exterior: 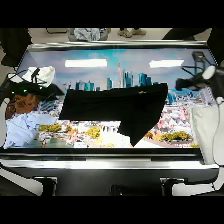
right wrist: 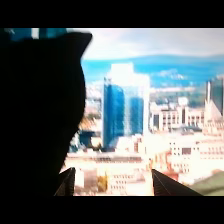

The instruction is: Fold the shirts.

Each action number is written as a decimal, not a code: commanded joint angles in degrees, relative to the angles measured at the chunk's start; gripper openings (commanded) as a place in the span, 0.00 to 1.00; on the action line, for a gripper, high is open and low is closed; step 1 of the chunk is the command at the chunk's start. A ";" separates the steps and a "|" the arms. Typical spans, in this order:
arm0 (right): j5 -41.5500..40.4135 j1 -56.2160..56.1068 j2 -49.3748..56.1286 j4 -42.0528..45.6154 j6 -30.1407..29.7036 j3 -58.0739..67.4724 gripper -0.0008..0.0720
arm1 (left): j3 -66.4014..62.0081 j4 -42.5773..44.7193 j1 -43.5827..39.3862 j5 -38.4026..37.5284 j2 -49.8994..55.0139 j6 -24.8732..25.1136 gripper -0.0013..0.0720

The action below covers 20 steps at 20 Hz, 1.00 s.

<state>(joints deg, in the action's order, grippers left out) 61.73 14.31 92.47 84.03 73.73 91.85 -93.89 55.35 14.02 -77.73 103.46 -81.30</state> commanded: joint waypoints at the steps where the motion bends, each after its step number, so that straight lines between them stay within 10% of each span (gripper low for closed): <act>1: 15.26 5.44 -0.63 -0.44 -7.54 -0.72 0.77 | 4.63 3.63 3.10 -9.29 -1.27 -2.95 0.83; 20: 18.67 5.73 -0.50 -2.60 -11.63 -2.23 0.77 | 15.74 10.08 -2.45 2.71 -4.20 -0.11 0.83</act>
<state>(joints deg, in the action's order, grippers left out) 80.42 19.99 91.96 81.47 62.11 89.65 -78.19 63.79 12.60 -75.72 98.98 -81.62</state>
